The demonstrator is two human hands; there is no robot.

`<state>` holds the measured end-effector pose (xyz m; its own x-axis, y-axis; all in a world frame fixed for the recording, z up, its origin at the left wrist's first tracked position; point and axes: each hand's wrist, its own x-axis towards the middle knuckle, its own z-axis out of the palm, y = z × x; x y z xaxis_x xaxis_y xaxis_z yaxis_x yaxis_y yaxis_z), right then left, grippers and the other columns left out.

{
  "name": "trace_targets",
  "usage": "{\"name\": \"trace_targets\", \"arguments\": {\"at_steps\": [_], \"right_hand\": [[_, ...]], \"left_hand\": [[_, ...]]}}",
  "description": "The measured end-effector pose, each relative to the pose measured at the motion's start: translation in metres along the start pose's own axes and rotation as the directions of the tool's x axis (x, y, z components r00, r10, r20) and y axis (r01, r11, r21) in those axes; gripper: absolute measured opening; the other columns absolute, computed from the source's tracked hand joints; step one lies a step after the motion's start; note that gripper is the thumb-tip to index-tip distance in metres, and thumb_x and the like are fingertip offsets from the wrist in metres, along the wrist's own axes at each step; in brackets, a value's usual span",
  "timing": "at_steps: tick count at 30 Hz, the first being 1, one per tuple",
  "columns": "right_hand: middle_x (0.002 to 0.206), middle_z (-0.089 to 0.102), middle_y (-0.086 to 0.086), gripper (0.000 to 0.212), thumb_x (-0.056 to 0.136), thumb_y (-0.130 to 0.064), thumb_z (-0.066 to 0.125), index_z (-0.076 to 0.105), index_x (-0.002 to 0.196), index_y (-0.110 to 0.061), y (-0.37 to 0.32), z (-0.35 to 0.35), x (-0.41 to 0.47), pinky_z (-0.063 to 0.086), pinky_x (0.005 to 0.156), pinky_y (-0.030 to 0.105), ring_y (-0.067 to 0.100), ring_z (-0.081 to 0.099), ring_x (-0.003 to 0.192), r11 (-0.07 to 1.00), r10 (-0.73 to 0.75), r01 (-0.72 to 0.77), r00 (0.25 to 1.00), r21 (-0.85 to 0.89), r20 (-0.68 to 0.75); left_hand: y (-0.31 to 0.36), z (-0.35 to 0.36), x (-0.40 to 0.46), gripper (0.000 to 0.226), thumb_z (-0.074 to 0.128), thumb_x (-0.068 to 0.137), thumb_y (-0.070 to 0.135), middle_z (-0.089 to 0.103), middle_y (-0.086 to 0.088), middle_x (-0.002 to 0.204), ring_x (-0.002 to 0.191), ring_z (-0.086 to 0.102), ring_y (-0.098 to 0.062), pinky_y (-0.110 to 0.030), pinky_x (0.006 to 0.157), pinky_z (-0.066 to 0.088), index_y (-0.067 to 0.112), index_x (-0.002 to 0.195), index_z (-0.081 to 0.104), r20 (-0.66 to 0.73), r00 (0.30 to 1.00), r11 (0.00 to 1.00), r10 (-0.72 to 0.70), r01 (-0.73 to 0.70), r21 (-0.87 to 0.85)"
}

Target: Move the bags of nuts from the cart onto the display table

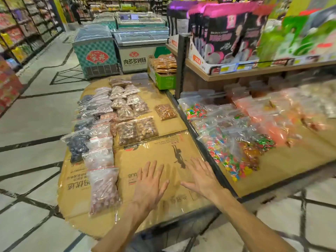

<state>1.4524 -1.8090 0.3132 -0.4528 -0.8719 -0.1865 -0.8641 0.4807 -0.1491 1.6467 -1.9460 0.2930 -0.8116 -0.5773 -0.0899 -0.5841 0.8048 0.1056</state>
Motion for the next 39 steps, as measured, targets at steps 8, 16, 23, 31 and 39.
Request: {"name": "trace_targets", "arguments": {"at_steps": [8, 16, 23, 31, 39], "right_hand": [[0.17, 0.028, 0.004, 0.094, 0.091, -0.08, 0.047, 0.023, 0.165, -0.028, 0.096, 0.014, -0.176, 0.027, 0.125, 0.053, 0.029, 0.024, 0.158, 0.955, 0.292, -0.289, 0.955, 0.064, -0.058], [0.173, 0.021, 0.004, 0.092, 0.095, -0.074, 0.05, 0.015, 0.167, -0.029, 0.215, 0.006, -0.312, 0.017, 0.129, 0.052, 0.03, 0.014, 0.161, 0.827, 0.557, -0.538, 0.823, 0.164, -0.109], [0.172, 0.025, 0.004, 0.096, 0.09, -0.08, 0.047, 0.018, 0.166, -0.03, 0.365, 0.005, -0.428, 0.017, 0.128, 0.054, 0.029, 0.017, 0.16, 0.702, 0.709, -0.673, 0.69, 0.234, -0.146], [0.17, 0.03, 0.003, 0.093, 0.094, -0.074, 0.052, 0.018, 0.167, -0.028, 0.529, -0.015, -0.55, 0.018, 0.128, 0.054, 0.028, 0.021, 0.159, 0.576, 0.818, -0.777, 0.554, 0.256, -0.158], [0.168, 0.034, 0.004, 0.095, 0.089, -0.079, 0.047, 0.025, 0.165, -0.027, 0.678, -0.017, -0.617, 0.024, 0.127, 0.052, 0.029, 0.026, 0.158, 0.437, 0.9, -0.844, 0.411, 0.311, -0.147]], "left_hand": [[0.146, 0.003, -0.051, 0.081, 0.003, 0.1, 0.068, 0.018, -0.006, 0.175, 0.161, 0.016, -0.032, -0.054, 0.128, 0.015, 0.027, 0.167, 0.023, 0.047, 0.958, 0.959, 0.282, -0.282, -0.01], [0.322, 0.003, -0.057, 0.081, 0.003, 0.1, 0.071, 0.017, -0.005, 0.175, 0.163, 0.012, -0.03, -0.051, 0.132, 0.011, 0.028, 0.167, 0.018, 0.043, 0.847, 0.848, 0.53, -0.53, -0.003], [0.523, 0.021, -0.044, 0.112, -0.031, 0.079, 0.078, 0.011, -0.002, 0.176, 0.163, 0.005, -0.025, -0.051, 0.132, 0.007, 0.03, 0.167, 0.016, 0.041, 0.726, 0.727, 0.686, -0.687, -0.009], [0.753, 0.039, -0.04, 0.077, 0.005, 0.1, 0.069, 0.007, 0.0, 0.177, 0.163, 0.0, -0.024, -0.05, 0.132, 0.003, 0.031, 0.167, 0.011, 0.08, 0.627, 0.631, 0.775, -0.774, -0.054], [0.935, 0.062, -0.007, 0.092, -0.005, 0.089, 0.073, 0.018, -0.003, 0.175, 0.163, 0.011, -0.026, -0.051, 0.132, 0.007, 0.03, 0.165, 0.024, 0.07, 0.499, 0.503, 0.864, -0.86, -0.084]]}}
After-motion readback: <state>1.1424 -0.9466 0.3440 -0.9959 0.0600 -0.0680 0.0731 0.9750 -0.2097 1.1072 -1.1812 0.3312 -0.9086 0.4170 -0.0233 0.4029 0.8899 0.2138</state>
